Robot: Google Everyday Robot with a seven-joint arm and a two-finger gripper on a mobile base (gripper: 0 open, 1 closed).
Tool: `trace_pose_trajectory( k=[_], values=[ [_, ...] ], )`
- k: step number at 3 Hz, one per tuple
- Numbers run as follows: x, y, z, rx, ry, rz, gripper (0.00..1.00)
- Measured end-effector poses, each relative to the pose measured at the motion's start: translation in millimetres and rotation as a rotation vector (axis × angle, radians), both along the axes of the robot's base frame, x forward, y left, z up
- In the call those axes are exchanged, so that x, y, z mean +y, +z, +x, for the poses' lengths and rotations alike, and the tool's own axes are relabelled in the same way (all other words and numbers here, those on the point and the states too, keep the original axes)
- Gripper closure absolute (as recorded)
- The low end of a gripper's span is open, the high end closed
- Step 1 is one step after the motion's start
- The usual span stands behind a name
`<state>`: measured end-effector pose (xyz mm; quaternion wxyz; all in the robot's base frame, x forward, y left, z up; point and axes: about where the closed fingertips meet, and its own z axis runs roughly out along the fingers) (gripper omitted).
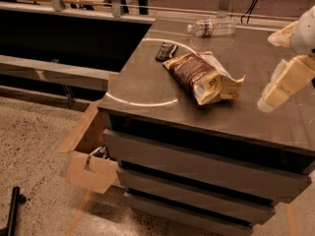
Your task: Pick brown chip bag
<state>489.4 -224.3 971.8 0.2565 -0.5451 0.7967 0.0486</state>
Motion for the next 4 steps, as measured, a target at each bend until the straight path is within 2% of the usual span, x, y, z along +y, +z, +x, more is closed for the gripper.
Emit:
trace_pose_trajectory(
  k=[1,2,3,4],
  values=[
    [3,-7,44,-0.051,-0.01,0.197,0.0],
    [8,-14,84,-0.088,-0.01,0.295,0.0],
    [13,-26,115,-0.1,-0.041,0.318,0.0],
    [9,-49,128,-0.078,-0.063,0.331,0.0]
  ],
)
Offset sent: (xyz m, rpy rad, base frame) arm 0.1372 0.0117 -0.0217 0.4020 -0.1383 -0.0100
